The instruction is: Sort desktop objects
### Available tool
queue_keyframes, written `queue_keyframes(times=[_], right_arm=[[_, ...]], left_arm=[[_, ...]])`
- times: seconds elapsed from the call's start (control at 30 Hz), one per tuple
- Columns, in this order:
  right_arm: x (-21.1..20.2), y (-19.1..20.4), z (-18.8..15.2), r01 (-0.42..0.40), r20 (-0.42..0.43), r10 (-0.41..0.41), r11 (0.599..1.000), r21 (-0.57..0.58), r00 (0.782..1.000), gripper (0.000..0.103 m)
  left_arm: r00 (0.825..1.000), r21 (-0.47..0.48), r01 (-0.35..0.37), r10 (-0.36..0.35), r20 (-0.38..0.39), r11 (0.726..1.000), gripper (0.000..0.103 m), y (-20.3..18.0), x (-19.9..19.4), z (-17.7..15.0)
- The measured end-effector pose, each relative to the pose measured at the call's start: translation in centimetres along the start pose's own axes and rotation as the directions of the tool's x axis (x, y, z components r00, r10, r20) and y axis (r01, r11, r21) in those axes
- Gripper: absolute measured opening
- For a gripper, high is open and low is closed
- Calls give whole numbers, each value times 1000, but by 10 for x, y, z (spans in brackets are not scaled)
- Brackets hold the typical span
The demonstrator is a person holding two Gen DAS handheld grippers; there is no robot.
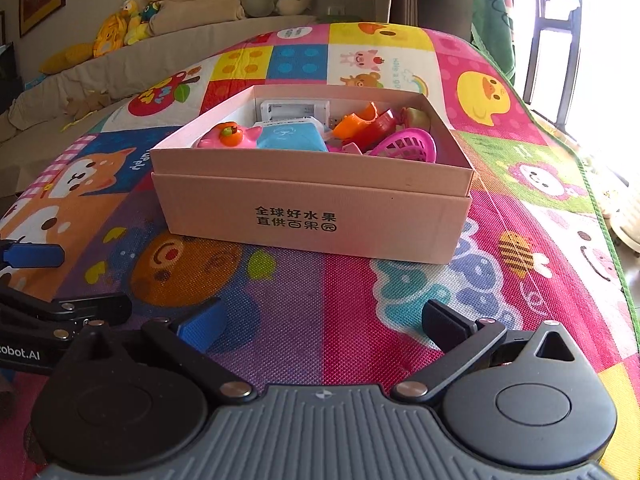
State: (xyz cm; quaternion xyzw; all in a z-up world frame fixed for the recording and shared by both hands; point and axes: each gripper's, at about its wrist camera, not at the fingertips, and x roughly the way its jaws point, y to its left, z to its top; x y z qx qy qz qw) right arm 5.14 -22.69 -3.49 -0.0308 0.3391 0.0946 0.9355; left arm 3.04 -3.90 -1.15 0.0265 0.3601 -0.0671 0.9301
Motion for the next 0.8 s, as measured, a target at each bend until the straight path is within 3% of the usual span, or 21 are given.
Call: queue_keyframes(times=[0.8], right_arm=[[0, 0, 0, 0, 0, 0, 1000, 0, 1000, 103]], left_arm=[[1000, -2, 5, -5, 2, 1000, 103, 0, -1, 0]])
